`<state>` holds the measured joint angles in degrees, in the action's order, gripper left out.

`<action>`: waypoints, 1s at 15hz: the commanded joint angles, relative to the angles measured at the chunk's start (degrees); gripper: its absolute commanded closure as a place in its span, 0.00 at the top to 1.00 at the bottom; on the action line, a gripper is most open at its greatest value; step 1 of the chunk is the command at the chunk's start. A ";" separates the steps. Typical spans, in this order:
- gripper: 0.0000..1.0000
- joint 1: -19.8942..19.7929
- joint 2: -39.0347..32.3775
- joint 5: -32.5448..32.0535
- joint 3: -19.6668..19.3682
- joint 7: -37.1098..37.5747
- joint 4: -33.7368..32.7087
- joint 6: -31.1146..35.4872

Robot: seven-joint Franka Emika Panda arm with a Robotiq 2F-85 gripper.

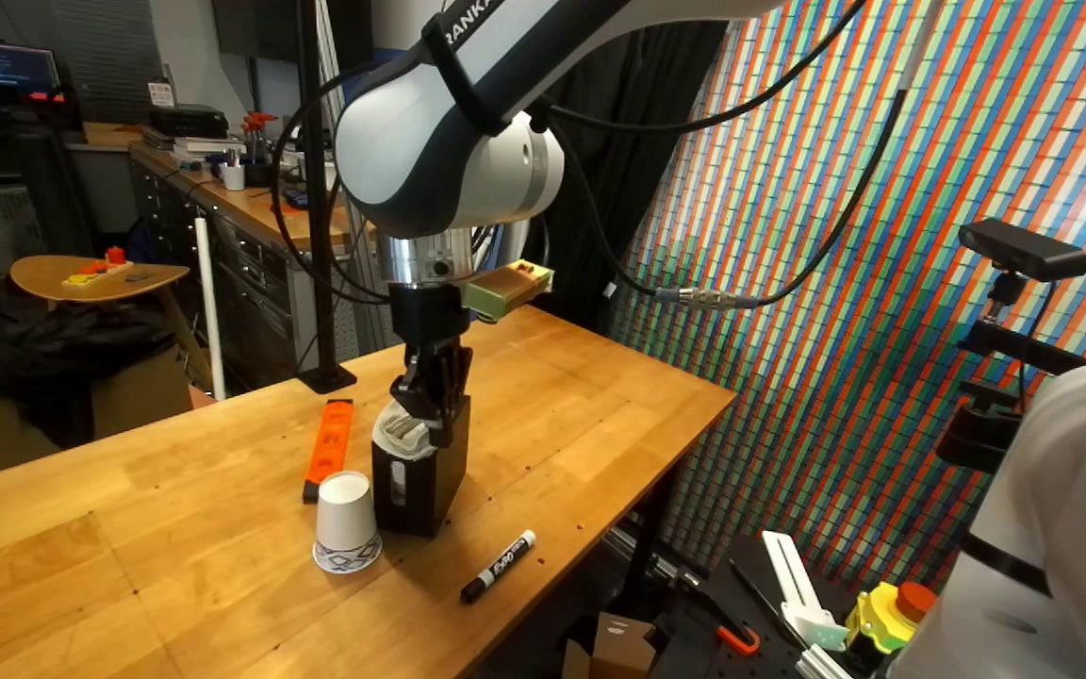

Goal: Pick up the towel and put it in the box

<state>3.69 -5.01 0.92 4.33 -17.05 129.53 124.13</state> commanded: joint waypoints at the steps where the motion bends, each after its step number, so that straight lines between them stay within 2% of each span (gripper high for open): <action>1: 0.01 -0.34 -2.22 -0.57 -0.03 -1.02 -3.55 -0.38; 15: 0.01 -3.40 -7.24 -0.24 -1.40 -1.70 -7.92 -0.76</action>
<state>0.84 -10.97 0.92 3.20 -17.90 123.77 124.12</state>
